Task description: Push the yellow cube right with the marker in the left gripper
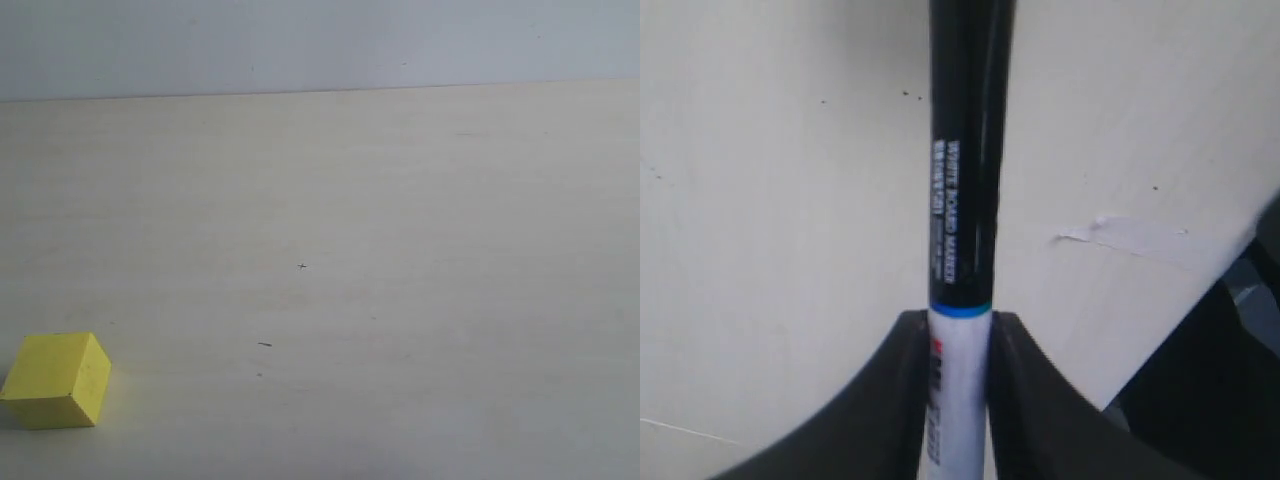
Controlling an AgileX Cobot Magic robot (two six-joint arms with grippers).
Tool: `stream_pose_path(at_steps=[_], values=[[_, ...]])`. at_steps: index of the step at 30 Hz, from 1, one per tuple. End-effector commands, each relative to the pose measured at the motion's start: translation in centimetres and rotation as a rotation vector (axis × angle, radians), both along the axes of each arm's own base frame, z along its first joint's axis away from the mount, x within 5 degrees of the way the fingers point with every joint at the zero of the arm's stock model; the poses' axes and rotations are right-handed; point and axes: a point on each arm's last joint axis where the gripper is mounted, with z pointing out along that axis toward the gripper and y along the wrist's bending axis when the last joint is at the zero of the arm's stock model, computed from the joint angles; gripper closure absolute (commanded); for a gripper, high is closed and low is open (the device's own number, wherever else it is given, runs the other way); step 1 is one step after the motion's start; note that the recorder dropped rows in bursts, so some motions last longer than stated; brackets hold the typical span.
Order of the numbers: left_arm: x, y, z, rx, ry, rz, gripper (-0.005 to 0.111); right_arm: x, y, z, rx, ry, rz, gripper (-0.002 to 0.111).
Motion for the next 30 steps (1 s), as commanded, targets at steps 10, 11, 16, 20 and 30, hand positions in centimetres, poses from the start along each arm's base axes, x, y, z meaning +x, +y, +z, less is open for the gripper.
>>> stream_pose_path(at_steps=[10, 11, 16, 20, 30], values=[[2.2, -0.2, -2.5, -0.027, 0.008, -0.036, 0.107, 0.0, 0.0, -0.1, -0.007, -0.006, -0.003, 0.108], [2.3, -0.2, -3.0, -0.023, 0.032, -0.035, 0.107, 0.0, 0.0, -0.1, -0.007, -0.006, -0.003, 0.108], [2.8, -0.1, -4.4, 0.012, 0.112, -0.049, 0.107, 0.0, 0.0, -0.1, -0.007, -0.006, -0.003, 0.108], [3.0, -0.1, -5.0, 0.017, 0.139, -0.053, 0.107, 0.0, 0.0, -0.1, -0.007, -0.006, -0.003, 0.108], [3.7, -1.9, -4.2, -0.078, 0.132, -0.051, 0.107, 0.0, 0.0, -0.1, -0.007, -0.006, -0.003, 0.108]])
